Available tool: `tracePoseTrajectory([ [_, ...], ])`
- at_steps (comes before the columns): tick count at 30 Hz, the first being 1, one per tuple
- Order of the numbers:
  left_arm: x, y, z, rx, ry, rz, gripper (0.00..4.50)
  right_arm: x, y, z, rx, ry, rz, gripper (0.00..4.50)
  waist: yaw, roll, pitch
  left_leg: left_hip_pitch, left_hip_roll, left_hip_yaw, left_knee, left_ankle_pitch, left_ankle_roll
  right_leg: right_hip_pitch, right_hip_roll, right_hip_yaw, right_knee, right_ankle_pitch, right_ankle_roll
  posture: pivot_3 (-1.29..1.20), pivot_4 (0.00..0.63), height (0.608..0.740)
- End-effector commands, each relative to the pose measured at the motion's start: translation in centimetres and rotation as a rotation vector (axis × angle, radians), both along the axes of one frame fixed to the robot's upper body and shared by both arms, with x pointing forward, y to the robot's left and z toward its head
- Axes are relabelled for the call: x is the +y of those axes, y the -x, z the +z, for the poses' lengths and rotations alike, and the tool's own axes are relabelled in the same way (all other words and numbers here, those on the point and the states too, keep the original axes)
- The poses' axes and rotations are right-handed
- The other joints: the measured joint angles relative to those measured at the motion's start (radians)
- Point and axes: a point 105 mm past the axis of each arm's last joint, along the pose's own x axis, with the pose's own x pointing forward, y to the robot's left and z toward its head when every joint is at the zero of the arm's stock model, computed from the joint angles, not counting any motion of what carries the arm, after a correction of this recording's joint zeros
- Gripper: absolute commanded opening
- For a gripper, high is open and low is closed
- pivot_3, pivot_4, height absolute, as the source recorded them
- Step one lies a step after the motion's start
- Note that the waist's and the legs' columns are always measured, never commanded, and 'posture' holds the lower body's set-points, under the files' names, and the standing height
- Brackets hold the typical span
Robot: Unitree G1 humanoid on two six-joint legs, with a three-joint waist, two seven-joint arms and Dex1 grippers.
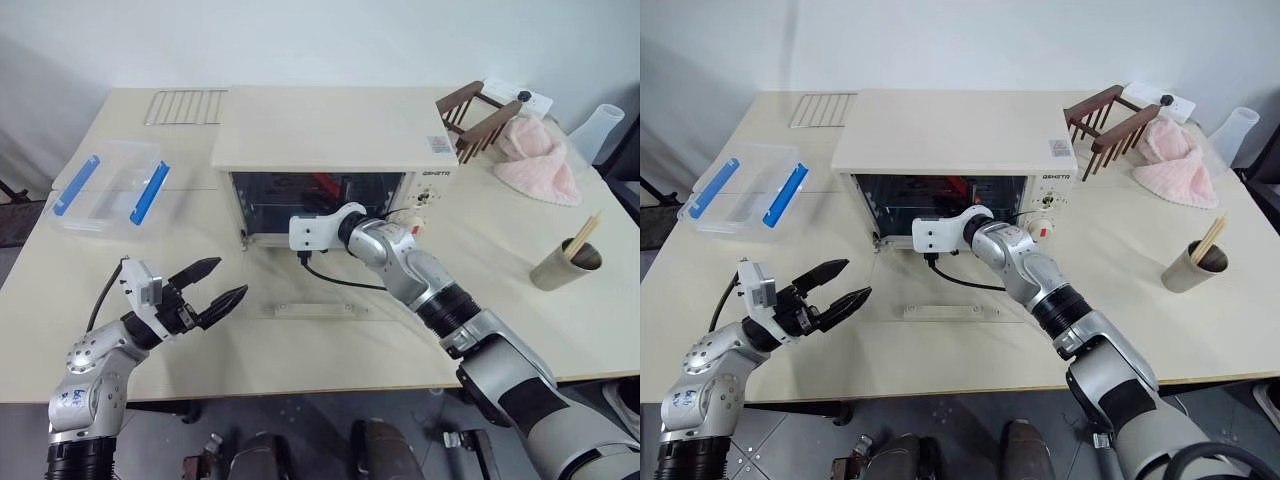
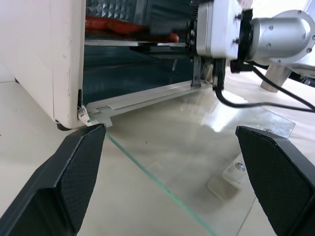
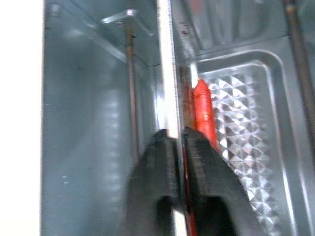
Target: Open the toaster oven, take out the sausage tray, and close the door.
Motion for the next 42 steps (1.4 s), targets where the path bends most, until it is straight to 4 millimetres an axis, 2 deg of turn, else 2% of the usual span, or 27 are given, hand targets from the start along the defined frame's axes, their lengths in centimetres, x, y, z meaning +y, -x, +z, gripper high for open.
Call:
tracePoseTrajectory([
  [1, -0.5, -0.1, 0.9, -0.042, 0.009, -0.017, 4.5, 1.1, 1.2, 3.2, -0.099, -0.054, 0.069, 0.05, 0.0, 0.0, 0.0, 0.0, 0.0, 0.0, 0.0, 0.0, 0.0, 0.0, 0.0, 0.0, 0.0, 0.0, 0.0, 0.0, 0.15, 0.74],
  [7, -0.6, -0.4, 1.1, -0.045, 0.017, -0.024, 4.5, 1.3, 2.1, 4.2, -0.128, -0.054, 0.124, 0.05, 0.0, 0.0, 0.0, -0.001, 0.0, 0.0, -0.001, 0.0, 0.0, -0.001, 0.0, 0.0, 0.0, 0.0, 0.0, 0.0, 0.15, 0.74],
  [13, -0.6, -1.1, 3.5, -0.078, 0.092, -0.034, 4.5, 1.2, 3.6, 4.7, -0.112, -0.045, 0.182, 0.05, -0.001, 0.0, 0.0, -0.005, 0.0, -0.001, 0.0, 0.0, 0.0, -0.004, 0.0, -0.001, -0.001, 0.0, 0.0, 0.0, 0.15, 0.74],
  [17, 0.2, -1.0, 4.3, -0.065, 0.081, -0.052, 4.5, 0.2, 4.8, 3.3, -0.059, -0.038, 0.209, 0.05, -0.005, 0.0, 0.0, -0.01, 0.0, -0.002, -0.001, 0.0, 0.0, -0.009, 0.0, -0.003, 0.0, 0.0, 0.0, 0.0, 0.15, 0.74],
  [22, 1.2, -0.7, 3.1, -0.014, 0.033, -0.05, 4.5, -1.2, 6.7, 1.2, 0.005, -0.036, 0.233, 0.05, 0.003, 0.0, 0.0, -0.012, -0.001, -0.002, -0.001, 0.0, 0.0, -0.012, 0.0, -0.003, 0.001, 0.0, 0.0, 0.0, 0.15, 0.74],
  [26, 1.2, -0.6, 2.7, 0.001, 0.026, -0.053, 4.5, -1.9, 8.0, 0.8, 0.008, -0.049, 0.241, 0.05, 0.01, 0.0, 0.0, -0.012, -0.001, -0.001, 0.001, 0.0, 0.0, -0.011, 0.0, -0.003, 0.001, 0.0, 0.0, 0.0, 0.15, 0.74],
  [33, 0.6, -0.2, 1.3, 0.068, 0.046, -0.091, 4.5, -5.1, 11.7, -1.8, 0.01, -0.017, 0.233, 0.05, 0.04, -0.001, 0.0, -0.012, -0.001, -0.002, 0.001, 0.0, 0.0, -0.01, 0.0, -0.004, 0.0, 0.0, 0.0, 0.0, 0.15, 0.74],
  [39, 0.1, -0.5, 2.1, 0.094, 0.061, -0.155, 4.5, -8.2, 13.7, -2.9, -0.034, 0.096, 0.267, 0.05, 0.05, -0.001, 0.0, -0.011, -0.002, -0.002, 0.002, 0.0, 0.0, -0.003, 0.0, -0.007, -0.008, 0.0, 0.0, 0.0, 0.15, 0.74],
  [42, 0.1, -0.5, 2.5, 0.118, 0.077, -0.173, 4.5, -8.8, 14.4, -3.3, -0.017, 0.104, 0.284, 0.05, 0.049, -0.001, 0.0, -0.01, -0.001, -0.003, 0.003, 0.001, 0.0, 0.0, 0.0, -0.008, -0.011, 0.0, 0.0, 0.0, 0.15, 0.74],
])
